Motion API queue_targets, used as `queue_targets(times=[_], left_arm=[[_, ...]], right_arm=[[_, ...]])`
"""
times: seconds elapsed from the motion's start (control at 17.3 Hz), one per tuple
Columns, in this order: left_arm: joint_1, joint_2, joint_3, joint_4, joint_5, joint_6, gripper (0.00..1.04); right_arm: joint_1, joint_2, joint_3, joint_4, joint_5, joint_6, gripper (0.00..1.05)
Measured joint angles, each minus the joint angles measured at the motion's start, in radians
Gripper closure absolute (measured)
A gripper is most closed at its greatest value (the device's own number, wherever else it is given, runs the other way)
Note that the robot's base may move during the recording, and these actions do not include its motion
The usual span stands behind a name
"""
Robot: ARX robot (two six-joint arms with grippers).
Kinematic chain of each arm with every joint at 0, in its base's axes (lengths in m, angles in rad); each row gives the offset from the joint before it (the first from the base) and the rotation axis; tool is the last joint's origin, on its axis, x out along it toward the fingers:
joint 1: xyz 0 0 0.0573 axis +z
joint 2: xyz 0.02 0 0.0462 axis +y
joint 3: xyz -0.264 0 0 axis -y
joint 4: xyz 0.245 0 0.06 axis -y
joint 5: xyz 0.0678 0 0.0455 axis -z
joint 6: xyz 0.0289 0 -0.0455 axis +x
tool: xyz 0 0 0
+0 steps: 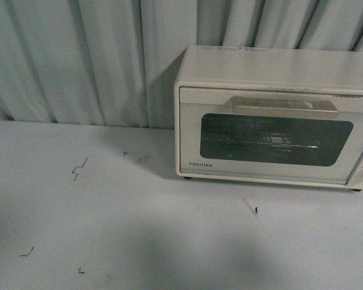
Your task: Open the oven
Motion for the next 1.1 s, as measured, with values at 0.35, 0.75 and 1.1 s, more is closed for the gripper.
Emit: queue_targets(times=[0.35, 0.75, 1.1], left_arm=[[0.000, 0.000, 0.000, 0.001, 0.000, 0.000, 0.07], [0.000, 0.000, 0.000, 0.001, 0.000, 0.000, 0.07], [-0.045, 0.144, 0.038, 0.147, 0.010, -0.040, 0.07]], right_arm=[[0.000, 0.000, 0.000, 0.001, 0.000, 0.000, 0.06], [0.000, 0.000, 0.000, 0.001, 0.000, 0.000, 0.06], [0.000, 0.000, 0.000, 0.001, 0.000, 0.000, 0.06]])
